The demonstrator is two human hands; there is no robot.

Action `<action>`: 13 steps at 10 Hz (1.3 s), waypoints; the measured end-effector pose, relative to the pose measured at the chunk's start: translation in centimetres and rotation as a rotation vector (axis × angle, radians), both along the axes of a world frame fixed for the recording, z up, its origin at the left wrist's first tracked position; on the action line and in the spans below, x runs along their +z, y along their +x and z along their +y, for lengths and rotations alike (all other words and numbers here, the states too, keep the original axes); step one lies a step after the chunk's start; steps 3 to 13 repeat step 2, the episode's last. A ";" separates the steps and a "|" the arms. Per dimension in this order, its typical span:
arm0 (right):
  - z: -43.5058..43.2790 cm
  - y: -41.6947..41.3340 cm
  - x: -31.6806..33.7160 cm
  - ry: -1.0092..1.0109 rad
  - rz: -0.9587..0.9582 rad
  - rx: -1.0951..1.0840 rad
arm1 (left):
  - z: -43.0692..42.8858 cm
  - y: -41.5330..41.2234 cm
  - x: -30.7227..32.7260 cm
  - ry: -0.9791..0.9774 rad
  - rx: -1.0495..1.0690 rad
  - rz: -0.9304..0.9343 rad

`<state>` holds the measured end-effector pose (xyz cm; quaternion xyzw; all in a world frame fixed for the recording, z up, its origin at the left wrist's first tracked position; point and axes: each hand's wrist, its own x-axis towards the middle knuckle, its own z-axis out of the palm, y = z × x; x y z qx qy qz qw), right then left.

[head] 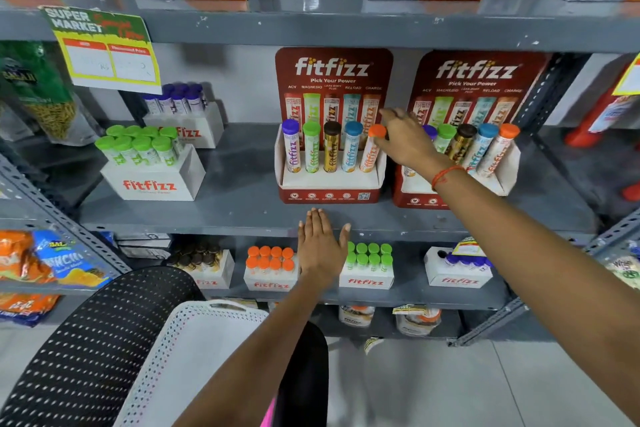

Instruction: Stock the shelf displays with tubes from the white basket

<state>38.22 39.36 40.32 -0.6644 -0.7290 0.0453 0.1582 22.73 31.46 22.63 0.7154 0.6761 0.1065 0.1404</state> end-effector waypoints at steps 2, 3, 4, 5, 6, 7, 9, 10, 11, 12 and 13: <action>-6.2 0.5 6.3 0.287 -0.042 0.040 | -0.8 3.1 14.2 0.387 -0.096 -0.172; -6.2 0.5 6.3 0.287 -0.042 0.040 | -0.8 3.1 14.2 0.387 -0.096 -0.172; -6.2 0.5 6.3 0.287 -0.042 0.040 | -0.8 3.1 14.2 0.387 -0.096 -0.172; -6.2 0.5 6.3 0.287 -0.042 0.040 | -0.8 3.1 14.2 0.387 -0.096 -0.172; -6.2 0.5 6.3 0.287 -0.042 0.040 | -0.8 3.1 14.2 0.387 -0.096 -0.172; -6.2 0.5 6.3 0.287 -0.042 0.040 | -0.8 3.1 14.2 0.387 -0.096 -0.172; -6.2 0.5 6.3 0.287 -0.042 0.040 | -0.8 3.1 14.2 0.387 -0.096 -0.172; -6.2 0.5 6.3 0.287 -0.042 0.040 | -0.8 3.1 14.2 0.387 -0.096 -0.172; -6.2 0.5 6.3 0.287 -0.042 0.040 | -0.8 3.1 14.2 0.387 -0.096 -0.172; -6.2 0.5 6.3 0.287 -0.042 0.040 | -0.8 3.1 14.2 0.387 -0.096 -0.172; -6.2 0.5 6.3 0.287 -0.042 0.040 | -0.8 3.1 14.2 0.387 -0.096 -0.172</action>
